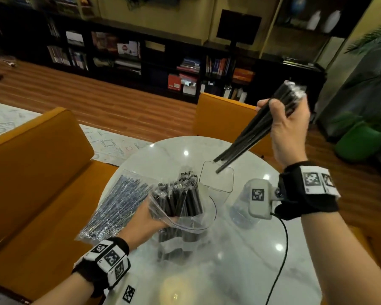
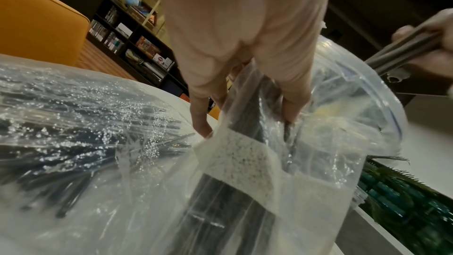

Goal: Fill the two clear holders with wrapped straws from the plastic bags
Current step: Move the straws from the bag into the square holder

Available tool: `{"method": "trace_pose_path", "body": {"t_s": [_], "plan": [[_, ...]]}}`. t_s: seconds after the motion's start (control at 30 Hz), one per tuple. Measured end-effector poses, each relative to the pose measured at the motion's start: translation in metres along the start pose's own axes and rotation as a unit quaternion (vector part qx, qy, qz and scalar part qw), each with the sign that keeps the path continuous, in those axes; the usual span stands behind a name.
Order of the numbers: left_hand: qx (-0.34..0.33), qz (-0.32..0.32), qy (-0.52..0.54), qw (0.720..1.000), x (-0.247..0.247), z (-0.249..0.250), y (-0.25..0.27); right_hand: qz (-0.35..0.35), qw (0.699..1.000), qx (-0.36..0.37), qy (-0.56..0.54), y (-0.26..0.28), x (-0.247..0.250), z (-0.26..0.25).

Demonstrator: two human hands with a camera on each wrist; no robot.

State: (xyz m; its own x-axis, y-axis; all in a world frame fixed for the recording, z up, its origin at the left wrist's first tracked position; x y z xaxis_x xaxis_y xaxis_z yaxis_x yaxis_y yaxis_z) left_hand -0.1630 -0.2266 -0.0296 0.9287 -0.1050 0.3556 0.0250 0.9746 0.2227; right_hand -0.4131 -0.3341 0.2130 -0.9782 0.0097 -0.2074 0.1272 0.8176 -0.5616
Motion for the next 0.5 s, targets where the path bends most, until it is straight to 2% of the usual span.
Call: {"method": "trace_pose_path", "body": {"t_s": [0.13,0.23,0.3,0.4,0.5], "plan": [[0.018,0.020,0.010,1.000,0.004,0.000,0.006,-0.064,0.986,-0.069,0.134,0.026,-0.017,0.091],[0.028,0.022,0.021,0.999,0.003,-0.001,0.007,-0.008,0.970,-0.198,0.140,0.045,0.006,0.161],[0.029,0.016,0.014,0.999,0.003,-0.004,0.004,0.044,0.945,-0.296,0.134,0.054,0.029,0.198],[0.026,0.007,0.013,1.000,0.001,-0.007,0.000,0.029,0.921,-0.341,0.186,0.052,0.044,0.213],[0.035,-0.001,0.016,0.999,0.000,-0.013,-0.002,-0.037,0.900,-0.372,0.223,0.050,0.043,0.205]]}}
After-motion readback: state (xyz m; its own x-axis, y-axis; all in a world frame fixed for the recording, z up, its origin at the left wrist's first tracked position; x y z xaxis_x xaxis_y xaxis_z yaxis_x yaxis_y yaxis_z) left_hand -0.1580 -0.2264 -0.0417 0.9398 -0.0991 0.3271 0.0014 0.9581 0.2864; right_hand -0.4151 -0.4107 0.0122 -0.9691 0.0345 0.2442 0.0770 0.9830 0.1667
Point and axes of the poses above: each hand's wrist, its own y-axis away from the middle knuckle, its own x-axis out of the back of the hand, z = x × y, the point moved 10 cm from there along -y, towards the middle knuckle, and after that the axes turned 13 degrees about -y, right-handed, at the moved point
